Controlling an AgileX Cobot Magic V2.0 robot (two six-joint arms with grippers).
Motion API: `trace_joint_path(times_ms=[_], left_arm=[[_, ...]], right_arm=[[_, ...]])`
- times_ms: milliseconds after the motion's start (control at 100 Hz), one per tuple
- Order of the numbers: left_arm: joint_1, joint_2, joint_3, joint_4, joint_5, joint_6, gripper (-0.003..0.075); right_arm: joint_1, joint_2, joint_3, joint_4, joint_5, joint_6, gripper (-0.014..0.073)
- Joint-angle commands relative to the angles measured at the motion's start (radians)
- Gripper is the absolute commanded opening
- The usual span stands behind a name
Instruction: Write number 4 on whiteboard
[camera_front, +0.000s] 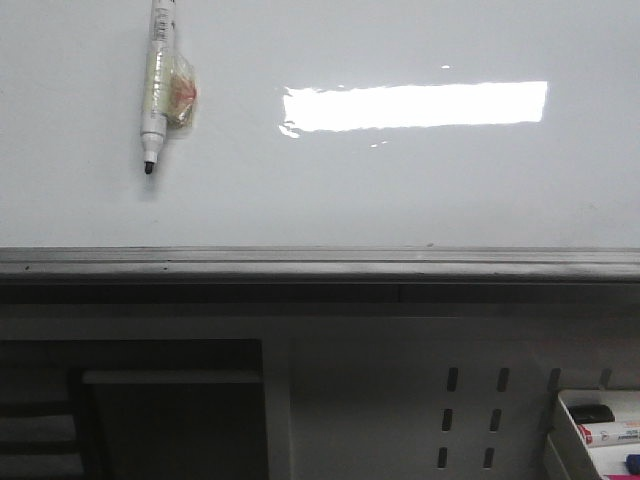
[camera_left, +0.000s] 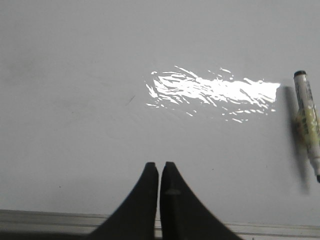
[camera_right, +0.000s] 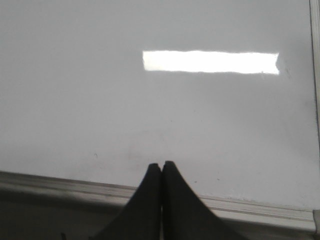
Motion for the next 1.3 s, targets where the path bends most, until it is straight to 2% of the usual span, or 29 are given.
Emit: trace_joint_path(times_ms=[0, 90, 150, 190, 240, 400, 540, 670, 780, 890, 940, 990, 1031, 1091, 1151, 1201, 1241, 1291], left_arm=[[0.001, -0.028, 0.026, -0.118, -0.08, -0.013, -0.002], [0.001, -0.028, 0.026, -0.294, -0.094, -0.013, -0.002], [0.001, -0.028, 0.025, -0.436, -0.094, -0.013, -0.002], [0.001, -0.028, 0.022, -0.5, -0.094, -0.013, -0.002], [0.001, -0.028, 0.016, -0.552, -0.092, -0.013, -0.002], [0.001, -0.023, -0.075, -0.522, 0.008, 0.003, -0.002], [0.001, 0.066, -0.231, -0.353, 0.144, 0.025, -0.002], [0.001, 0.229, -0.396, -0.23, 0.286, 0.034, -0.002], [-0.004, 0.364, -0.499, -0.219, 0.369, 0.124, -0.002], [-0.004, 0.459, -0.565, -0.224, 0.397, 0.126, -0.002], [-0.004, 0.499, -0.582, -0.241, 0.407, 0.131, -0.002], [-0.004, 0.526, -0.589, -0.283, 0.409, 0.164, -0.0009], [-0.004, 0.543, -0.592, -0.342, 0.411, 0.204, 0.002], [-0.004, 0.569, -0.592, -0.449, 0.409, 0.291, 0.0092], [-0.004, 0.596, -0.592, -0.548, 0.409, 0.368, 0.0211], [-0.004, 0.619, -0.592, -0.635, 0.412, 0.442, 0.0321], [-0.004, 0.641, -0.592, -0.719, 0.416, 0.502, 0.0419], [-0.004, 0.668, -0.592, -0.793, 0.424, 0.561, 0.047]], right_arm=[[-0.006, -0.02, 0.022, 0.093, -0.115, -0.005, -0.0072], [-0.006, -0.02, 0.022, 0.218, -0.136, -0.005, -0.0072], [-0.006, -0.02, 0.022, 0.361, -0.143, -0.005, -0.0072], [-0.006, -0.02, 0.022, 0.465, -0.147, -0.005, -0.0072], [-0.006, -0.02, 0.018, 0.535, -0.15, -0.005, -0.0072], [-0.006, -0.003, -0.079, 0.501, 0.004, -0.029, -0.0053], [-0.006, 0.113, -0.218, 0.41, 0.146, -0.058, -0.0053], [-0.006, 0.284, -0.346, 0.37, 0.26, -0.065, -0.0054], [-0.006, 0.414, -0.433, 0.37, 0.298, -0.067, -0.0054], [-0.006, 0.495, -0.488, 0.37, 0.336, -0.067, -0.0052], [-0.006, 0.523, -0.505, 0.37, 0.356, -0.067, -0.0032], [-0.006, 0.542, -0.516, 0.37, 0.369, -0.069, 0.0029], [-0.006, 0.55, -0.524, 0.372, 0.374, -0.069, 0.0093], [-0.006, 0.562, -0.531, 0.374, 0.374, -0.069, 0.0251], [-0.006, 0.564, -0.534, 0.374, 0.367, -0.069, 0.0407], [-0.006, 0.564, -0.534, 0.374, 0.367, -0.069, 0.0474], [-0.006, 0.564, -0.534, 0.374, 0.367, -0.069, 0.0491], [-0.006, 0.564, -0.534, 0.374, 0.367, -0.069, 0.049]])
